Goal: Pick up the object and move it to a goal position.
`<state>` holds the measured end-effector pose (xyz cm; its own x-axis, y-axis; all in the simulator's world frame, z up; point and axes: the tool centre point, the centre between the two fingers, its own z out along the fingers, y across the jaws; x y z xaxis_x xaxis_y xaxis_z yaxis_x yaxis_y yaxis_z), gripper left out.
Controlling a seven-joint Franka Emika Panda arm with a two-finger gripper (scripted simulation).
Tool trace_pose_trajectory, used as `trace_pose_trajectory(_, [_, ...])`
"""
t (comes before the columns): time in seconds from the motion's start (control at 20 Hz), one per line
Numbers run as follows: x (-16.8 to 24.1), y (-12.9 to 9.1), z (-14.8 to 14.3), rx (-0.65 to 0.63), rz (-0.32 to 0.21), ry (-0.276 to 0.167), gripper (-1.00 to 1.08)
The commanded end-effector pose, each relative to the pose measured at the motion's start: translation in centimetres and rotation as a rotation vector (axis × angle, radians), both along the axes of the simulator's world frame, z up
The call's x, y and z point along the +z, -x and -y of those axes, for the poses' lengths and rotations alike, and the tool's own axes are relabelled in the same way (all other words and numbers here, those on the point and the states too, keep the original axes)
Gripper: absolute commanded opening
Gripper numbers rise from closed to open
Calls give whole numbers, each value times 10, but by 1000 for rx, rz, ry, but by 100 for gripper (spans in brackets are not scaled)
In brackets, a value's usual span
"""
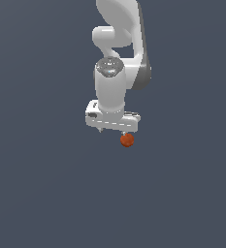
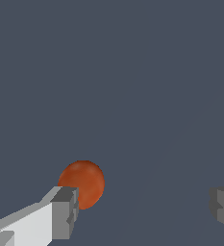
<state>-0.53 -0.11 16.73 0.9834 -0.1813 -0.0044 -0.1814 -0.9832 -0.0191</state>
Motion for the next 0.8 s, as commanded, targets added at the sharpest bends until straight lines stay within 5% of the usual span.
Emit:
trace_pose_trajectory(0.0, [-3,1,-3,-39,-1,0,100])
trace_pose_trajectory(0.75, [-24,10,-28,-382,-10,2,100])
